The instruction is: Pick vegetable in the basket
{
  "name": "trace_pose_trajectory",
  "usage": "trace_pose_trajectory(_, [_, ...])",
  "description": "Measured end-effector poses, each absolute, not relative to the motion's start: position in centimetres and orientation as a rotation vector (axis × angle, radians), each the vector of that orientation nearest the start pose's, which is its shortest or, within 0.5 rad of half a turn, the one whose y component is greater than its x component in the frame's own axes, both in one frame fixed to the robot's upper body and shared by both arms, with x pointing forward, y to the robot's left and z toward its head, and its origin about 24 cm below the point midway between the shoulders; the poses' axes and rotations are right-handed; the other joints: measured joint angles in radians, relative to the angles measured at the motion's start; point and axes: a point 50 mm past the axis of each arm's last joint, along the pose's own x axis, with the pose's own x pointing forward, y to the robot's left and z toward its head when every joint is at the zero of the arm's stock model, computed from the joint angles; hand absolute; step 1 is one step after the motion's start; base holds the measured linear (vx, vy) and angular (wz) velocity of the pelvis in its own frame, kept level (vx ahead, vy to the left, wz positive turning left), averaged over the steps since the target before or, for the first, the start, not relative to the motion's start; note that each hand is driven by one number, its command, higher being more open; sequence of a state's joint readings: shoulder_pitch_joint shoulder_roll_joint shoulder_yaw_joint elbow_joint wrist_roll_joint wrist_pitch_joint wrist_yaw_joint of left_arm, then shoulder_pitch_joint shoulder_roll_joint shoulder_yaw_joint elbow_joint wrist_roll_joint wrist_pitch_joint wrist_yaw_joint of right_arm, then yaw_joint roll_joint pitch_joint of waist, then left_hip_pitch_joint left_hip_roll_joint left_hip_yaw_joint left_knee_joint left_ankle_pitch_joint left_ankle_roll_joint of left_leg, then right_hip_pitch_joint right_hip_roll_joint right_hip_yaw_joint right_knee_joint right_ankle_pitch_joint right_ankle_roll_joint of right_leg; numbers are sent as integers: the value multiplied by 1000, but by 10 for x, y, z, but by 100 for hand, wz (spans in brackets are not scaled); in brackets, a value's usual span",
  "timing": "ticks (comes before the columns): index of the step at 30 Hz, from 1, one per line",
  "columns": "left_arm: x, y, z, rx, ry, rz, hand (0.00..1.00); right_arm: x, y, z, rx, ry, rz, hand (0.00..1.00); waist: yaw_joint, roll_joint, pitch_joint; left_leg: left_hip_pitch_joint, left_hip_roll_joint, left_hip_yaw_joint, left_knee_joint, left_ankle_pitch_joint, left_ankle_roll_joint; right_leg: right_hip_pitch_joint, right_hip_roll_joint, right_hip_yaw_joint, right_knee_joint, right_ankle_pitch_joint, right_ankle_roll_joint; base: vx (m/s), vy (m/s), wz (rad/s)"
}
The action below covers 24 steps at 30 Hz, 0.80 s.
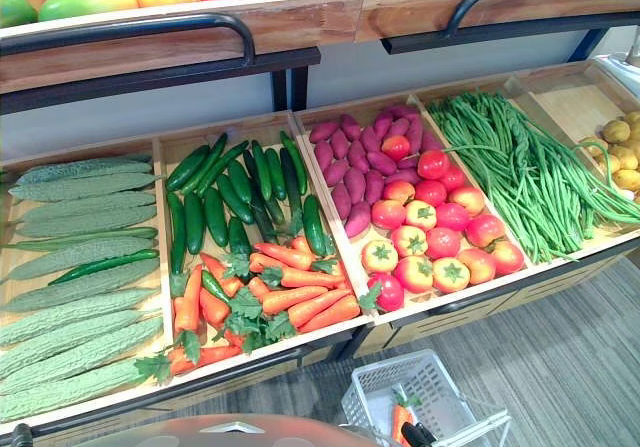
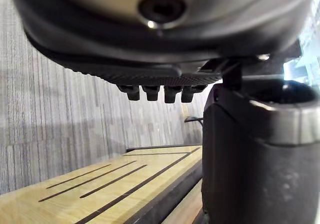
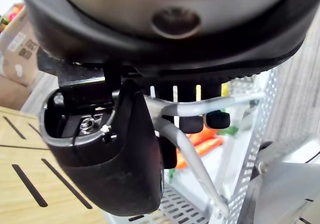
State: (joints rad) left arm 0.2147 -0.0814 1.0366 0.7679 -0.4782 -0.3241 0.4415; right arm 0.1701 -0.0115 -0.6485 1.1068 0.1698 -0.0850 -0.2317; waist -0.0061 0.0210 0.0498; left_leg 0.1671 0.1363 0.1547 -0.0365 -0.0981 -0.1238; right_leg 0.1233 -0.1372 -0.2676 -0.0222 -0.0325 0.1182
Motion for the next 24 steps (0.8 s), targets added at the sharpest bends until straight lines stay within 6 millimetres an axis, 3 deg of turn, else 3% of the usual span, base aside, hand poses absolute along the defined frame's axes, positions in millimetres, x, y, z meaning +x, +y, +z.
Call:
trace_pose_trajectory(5, [-5, 304, -107, -532, 459, 1907, 100, 19, -232, -165, 291, 1150, -965, 0, 0, -9, 2, 0, 5, 3, 1, -1, -1, 0, 4, 1, 2, -1, -1, 0, 0, 0])
trace_pose_trajectory(12, [14, 335, -72, -508, 230, 1970, 100, 23, -221, -167, 278, 1169, -904, 0, 3, -45, 17, 0, 10, 16, 25, -19, -4, 0, 8, 18, 7, -2, -4, 5, 6, -6])
trace_pose_trajectory(19, [37, 343, -44, -363, 129, 1899, 100, 25, -220, -167, 260, 1163, -887, 0, 8, -43, 15, -5, 12, 38, 85, -62, -2, 0, 5, 34, 21, -3, -5, 10, 19, -9])
trace_pose_trajectory(24, [41, 339, -36, -341, 92, 1899, 100, 22, -220, -167, 244, 1172, -879, 0, 16, -38, 6, -21, 17, 53, 132, -91, -5, -7, 17, 54, 23, -4, -7, -11, -2, -12])
